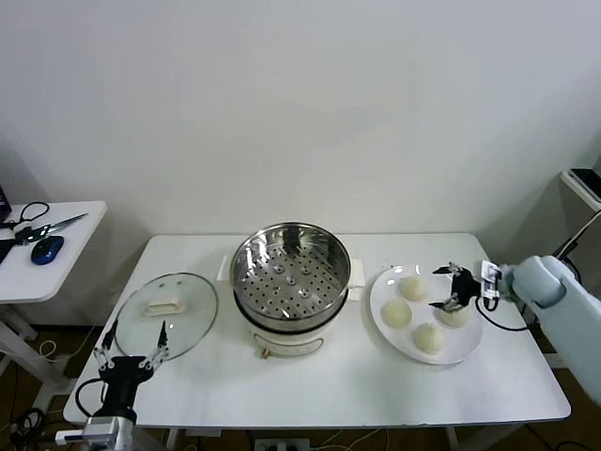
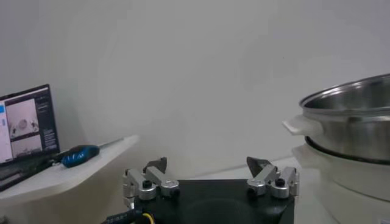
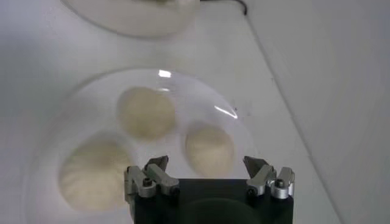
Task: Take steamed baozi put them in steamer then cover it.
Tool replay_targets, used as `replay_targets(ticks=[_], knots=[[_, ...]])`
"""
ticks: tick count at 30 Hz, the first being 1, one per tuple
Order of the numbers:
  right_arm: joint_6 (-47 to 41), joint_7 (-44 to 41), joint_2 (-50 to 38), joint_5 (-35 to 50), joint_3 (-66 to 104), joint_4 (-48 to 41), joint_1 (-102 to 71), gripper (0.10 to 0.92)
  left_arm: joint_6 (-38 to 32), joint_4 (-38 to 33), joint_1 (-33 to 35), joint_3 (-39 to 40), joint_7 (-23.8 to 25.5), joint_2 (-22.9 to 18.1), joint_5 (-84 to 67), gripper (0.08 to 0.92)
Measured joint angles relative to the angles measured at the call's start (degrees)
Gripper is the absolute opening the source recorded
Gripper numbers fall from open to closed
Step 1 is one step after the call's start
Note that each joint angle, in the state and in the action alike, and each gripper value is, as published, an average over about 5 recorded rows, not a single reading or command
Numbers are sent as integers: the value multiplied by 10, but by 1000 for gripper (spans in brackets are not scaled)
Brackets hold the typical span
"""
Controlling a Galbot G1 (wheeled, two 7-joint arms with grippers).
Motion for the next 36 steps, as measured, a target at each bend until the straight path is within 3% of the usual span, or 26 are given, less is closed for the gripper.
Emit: replay_targets(ticks=[12, 36], knots=[[5, -35, 78, -33, -140, -130, 120, 823, 16, -2, 0, -2, -1, 1, -27, 823], [39, -55, 192, -87, -182, -286, 162, 817, 35, 8, -3, -12, -1, 5, -73, 823]])
